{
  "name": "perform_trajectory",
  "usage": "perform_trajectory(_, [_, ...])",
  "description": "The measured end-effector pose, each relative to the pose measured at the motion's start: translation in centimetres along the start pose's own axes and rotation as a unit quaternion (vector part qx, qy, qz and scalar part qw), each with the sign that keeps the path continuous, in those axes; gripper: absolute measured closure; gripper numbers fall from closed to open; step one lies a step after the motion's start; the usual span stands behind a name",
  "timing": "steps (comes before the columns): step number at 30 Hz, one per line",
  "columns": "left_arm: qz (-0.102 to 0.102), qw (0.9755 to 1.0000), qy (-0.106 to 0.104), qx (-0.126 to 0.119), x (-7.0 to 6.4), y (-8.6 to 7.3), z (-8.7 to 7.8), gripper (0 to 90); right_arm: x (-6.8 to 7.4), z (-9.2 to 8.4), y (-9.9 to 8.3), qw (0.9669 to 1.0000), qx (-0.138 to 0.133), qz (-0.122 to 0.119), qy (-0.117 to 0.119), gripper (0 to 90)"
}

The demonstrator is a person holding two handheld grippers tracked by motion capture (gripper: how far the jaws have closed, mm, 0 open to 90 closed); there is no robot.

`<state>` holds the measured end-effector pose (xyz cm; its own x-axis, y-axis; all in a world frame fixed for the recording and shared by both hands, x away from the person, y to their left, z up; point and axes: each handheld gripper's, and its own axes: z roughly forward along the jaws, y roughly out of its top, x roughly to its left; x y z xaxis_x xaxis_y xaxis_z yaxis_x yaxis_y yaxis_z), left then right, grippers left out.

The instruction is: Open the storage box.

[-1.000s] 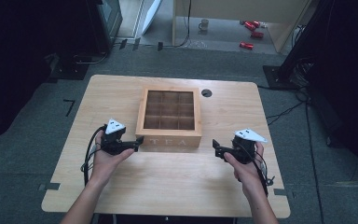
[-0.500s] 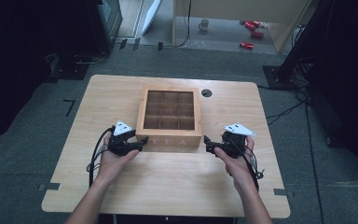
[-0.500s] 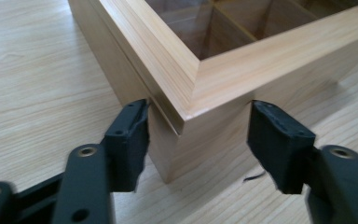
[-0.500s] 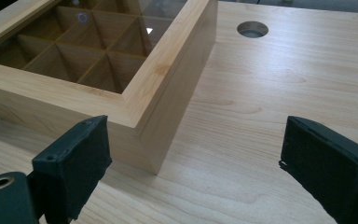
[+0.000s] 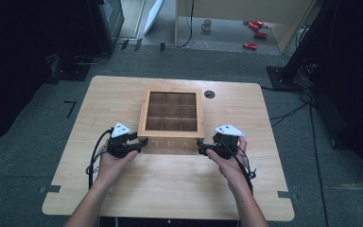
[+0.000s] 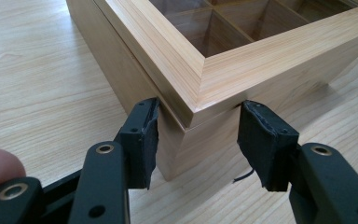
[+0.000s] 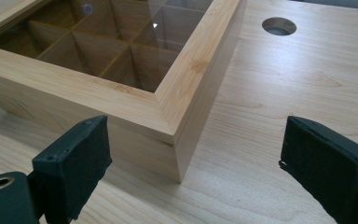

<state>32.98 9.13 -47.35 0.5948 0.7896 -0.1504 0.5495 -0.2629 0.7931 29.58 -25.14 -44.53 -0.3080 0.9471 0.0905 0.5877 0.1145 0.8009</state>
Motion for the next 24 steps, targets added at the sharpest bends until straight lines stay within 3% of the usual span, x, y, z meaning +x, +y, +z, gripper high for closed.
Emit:
perform_trajectory(14, [0.004,0.9998,0.009,-0.016,-0.1,0.4,-0.4,51.7,0.8,1.0,-0.4,0.9997,0.01,-0.018,0.014,7.7])
perform_trajectory(22, [0.019,0.9995,0.017,-0.018,-0.6,0.8,-0.6,51.7,0.9,2.2,-0.5,0.9998,0.017,-0.014,0.004,8.0])
perform_trajectory(24, [0.02,0.9994,0.02,-0.019,-0.7,0.8,-0.6,51.6,0.9,2.4,-0.6,0.9998,0.011,-0.011,-0.008,13.2])
